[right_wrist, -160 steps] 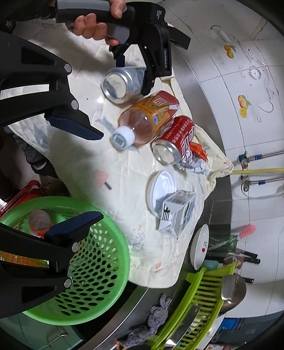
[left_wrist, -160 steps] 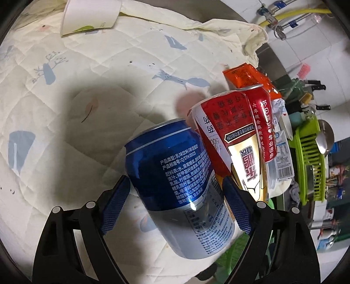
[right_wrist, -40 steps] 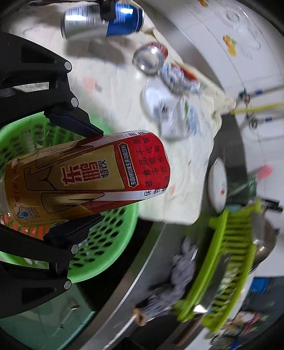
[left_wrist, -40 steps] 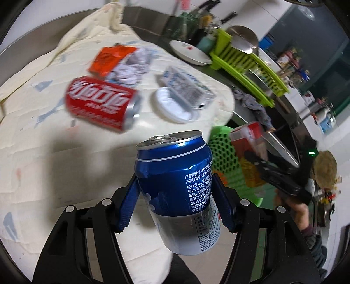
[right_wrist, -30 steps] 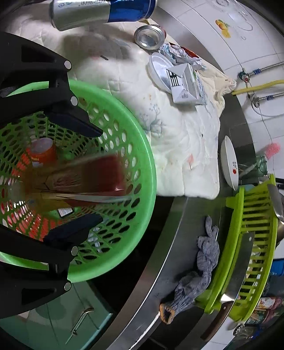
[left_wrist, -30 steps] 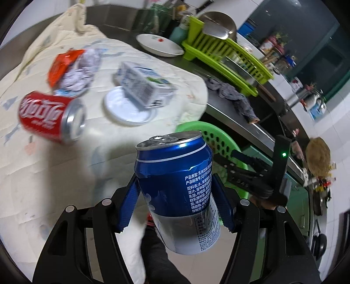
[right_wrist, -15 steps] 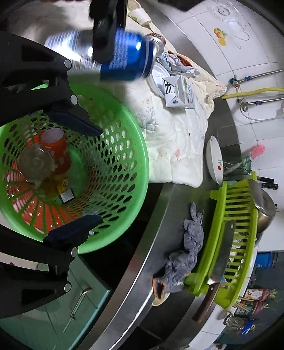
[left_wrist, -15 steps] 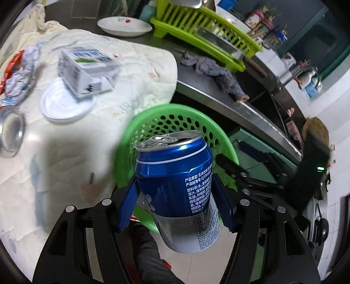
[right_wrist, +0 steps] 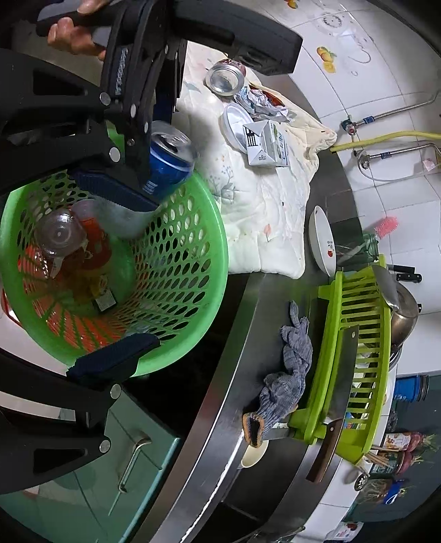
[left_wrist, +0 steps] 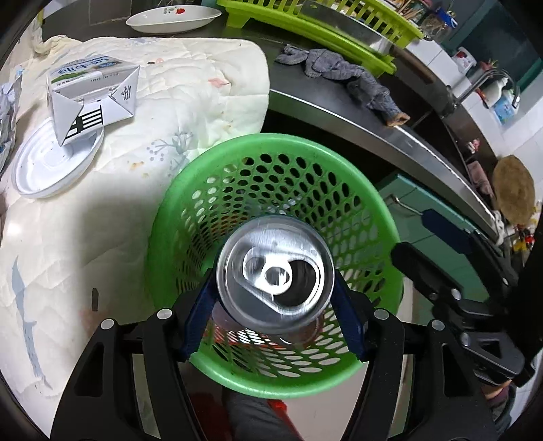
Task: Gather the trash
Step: 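Open both tools to drop the two cans into the green basket, then grasp the red Coca-Cola can with the left tool while the right tool grasps the white milk carton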
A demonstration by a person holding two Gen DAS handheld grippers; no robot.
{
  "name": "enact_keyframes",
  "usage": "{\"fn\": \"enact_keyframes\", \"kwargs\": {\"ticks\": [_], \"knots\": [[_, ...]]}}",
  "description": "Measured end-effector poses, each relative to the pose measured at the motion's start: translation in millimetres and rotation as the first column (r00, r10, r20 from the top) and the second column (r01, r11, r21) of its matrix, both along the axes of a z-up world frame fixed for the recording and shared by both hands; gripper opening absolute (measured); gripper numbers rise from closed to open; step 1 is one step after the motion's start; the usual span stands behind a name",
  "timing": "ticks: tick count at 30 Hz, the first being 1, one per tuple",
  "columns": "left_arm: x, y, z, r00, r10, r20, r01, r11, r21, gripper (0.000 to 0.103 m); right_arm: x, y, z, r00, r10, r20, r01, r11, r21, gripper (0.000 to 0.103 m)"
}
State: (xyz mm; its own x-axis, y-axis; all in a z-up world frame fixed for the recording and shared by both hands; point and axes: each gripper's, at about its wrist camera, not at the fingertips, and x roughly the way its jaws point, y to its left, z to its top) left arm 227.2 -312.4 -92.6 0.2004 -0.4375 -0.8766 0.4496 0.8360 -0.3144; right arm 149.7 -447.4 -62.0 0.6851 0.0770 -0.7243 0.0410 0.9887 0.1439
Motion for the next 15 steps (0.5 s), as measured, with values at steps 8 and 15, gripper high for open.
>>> {"fn": "enact_keyframes", "kwargs": {"ticks": [8,15], "knots": [[-5.4,9.0,4.8,1.0,0.001,0.015,-0.001,1.0,-0.01,0.073,-3.3,2.9,2.3,1.0,0.005,0.006,-0.005,1.0,-0.007,0.071],[-12.3,31.4,17.4,0.999,0.028,0.042,-0.027,0.999,-0.022,0.073,-6.3,16.3,10.2,1.0,0.022,0.014,-0.022,1.0,-0.018,0.071]]}}
